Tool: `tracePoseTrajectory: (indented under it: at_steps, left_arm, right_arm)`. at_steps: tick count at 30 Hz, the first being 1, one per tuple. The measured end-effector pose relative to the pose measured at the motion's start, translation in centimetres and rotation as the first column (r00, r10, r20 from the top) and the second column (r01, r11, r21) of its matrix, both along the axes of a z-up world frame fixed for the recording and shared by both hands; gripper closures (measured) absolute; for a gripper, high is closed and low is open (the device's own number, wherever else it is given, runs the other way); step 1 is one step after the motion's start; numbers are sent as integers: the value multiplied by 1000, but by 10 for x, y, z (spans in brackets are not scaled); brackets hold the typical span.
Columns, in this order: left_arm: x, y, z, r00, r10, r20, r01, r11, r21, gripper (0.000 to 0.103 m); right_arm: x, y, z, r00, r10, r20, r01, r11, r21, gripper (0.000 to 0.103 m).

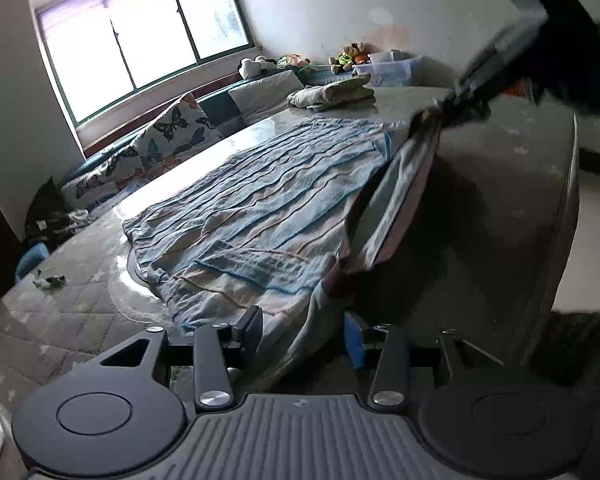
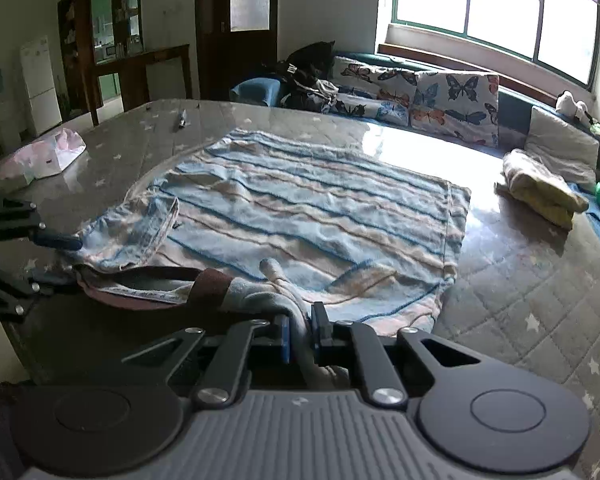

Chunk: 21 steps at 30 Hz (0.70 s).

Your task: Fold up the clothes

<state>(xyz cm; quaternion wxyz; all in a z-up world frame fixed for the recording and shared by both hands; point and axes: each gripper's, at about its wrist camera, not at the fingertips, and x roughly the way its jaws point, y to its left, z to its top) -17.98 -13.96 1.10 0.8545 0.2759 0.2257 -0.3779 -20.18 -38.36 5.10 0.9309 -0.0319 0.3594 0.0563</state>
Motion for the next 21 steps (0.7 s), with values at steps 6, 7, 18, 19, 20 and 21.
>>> tracePoseTrajectory:
  at_steps: [6,7,18,19,20,21]
  left_arm:
    - [4,2,-5,1000,-24,20,23,999,31,56]
    - [6,1,-5,999,-28,20,27,999,32,56]
    - [15,11,-3,1000,-23,8,22,999,32,95]
    - [14,14,0,1000,-23,11,22,999,30,96]
    - [13,16,2,1000,-24,15,23,999,28,96]
    - [10,19,7,999,-29,15,28,999,29,96]
  right_arm:
    - [2,3,13,1000,-6,19,6,1000,-12,94]
    - [2,3,15,1000,-6,25,6,1000,-15,95]
    - [-7,7,18,999,-4,44,5,1000,-19,97]
    - [-10,7,18,999,-1,46,2,1000,-17,97]
    - [-13,8,19,999,5,47,-4,1000,-15,98]
    - [-16,9,20,999,12,49,-11,1000,-13,98]
